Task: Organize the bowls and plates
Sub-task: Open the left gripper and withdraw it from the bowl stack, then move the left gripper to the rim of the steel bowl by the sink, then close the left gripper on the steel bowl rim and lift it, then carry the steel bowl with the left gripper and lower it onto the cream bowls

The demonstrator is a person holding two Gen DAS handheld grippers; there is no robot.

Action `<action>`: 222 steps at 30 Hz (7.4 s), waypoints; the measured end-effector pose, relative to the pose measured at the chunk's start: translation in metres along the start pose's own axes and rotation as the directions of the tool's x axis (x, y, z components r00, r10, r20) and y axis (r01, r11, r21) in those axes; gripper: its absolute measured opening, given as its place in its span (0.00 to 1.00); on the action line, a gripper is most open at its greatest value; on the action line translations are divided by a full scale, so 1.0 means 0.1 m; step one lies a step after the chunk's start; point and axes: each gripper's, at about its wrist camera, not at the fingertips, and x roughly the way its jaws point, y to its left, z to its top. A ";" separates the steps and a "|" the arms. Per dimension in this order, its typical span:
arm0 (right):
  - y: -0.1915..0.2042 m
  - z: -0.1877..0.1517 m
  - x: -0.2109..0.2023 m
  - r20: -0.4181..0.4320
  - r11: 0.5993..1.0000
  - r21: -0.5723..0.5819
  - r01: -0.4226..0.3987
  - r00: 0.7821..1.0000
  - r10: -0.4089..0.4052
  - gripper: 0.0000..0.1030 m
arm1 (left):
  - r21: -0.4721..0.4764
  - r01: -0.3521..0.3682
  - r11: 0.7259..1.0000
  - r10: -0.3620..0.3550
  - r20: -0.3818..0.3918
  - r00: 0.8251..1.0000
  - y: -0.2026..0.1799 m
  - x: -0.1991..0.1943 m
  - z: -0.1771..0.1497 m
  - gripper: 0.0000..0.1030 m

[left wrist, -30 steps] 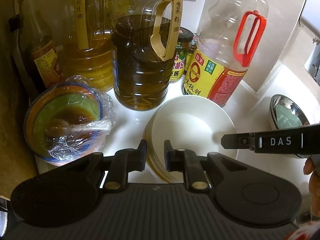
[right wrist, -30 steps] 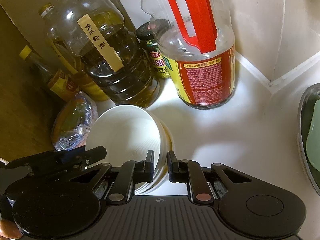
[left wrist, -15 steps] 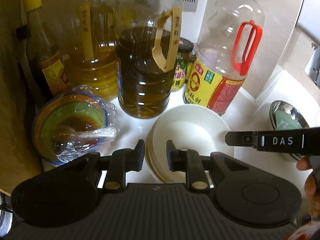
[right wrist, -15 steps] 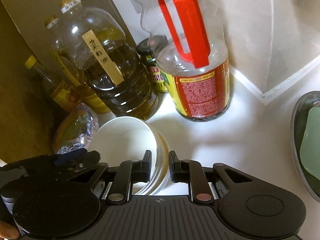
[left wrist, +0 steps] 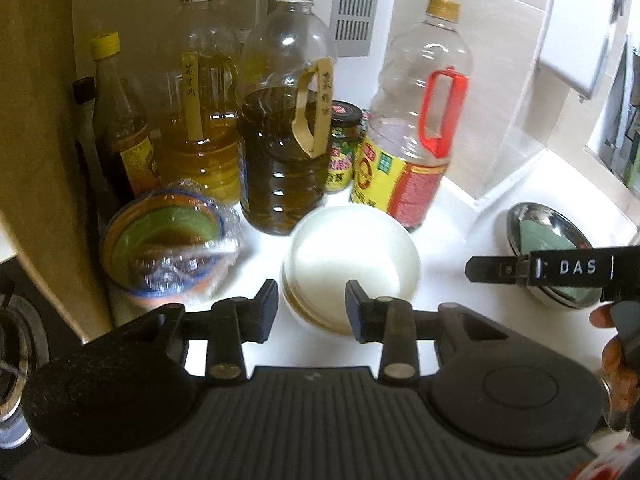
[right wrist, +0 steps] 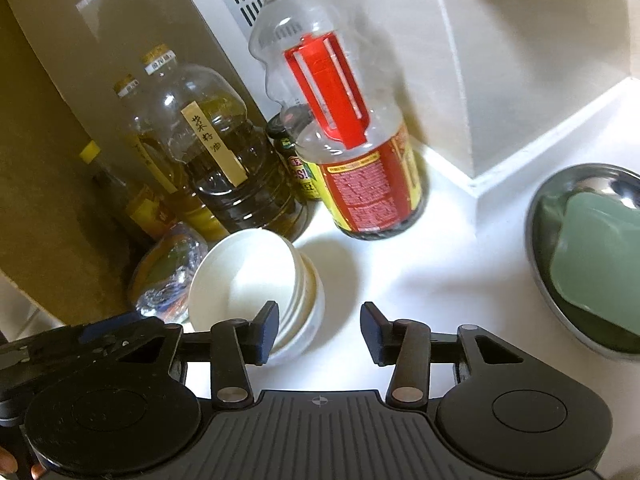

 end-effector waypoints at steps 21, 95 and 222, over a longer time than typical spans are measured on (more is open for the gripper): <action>-0.13 -0.94 -1.00 0.004 0.998 -0.059 -0.031 1.000 0.031 0.56 | -0.018 -0.018 1.000 0.017 -0.077 0.997 -0.49 -0.68 -0.90 0.35; -1.99 -1.70 -1.97 0.038 0.931 0.185 0.314 0.945 -0.326 0.55 | 0.229 0.332 0.915 -0.288 -0.207 0.935 -2.85 0.06 -1.36 0.32; 0.34 0.32 0.71 -0.079 0.986 -0.167 -0.026 0.997 0.013 0.10 | -0.125 0.005 0.992 -0.009 -0.031 0.999 0.10 0.55 0.07 0.11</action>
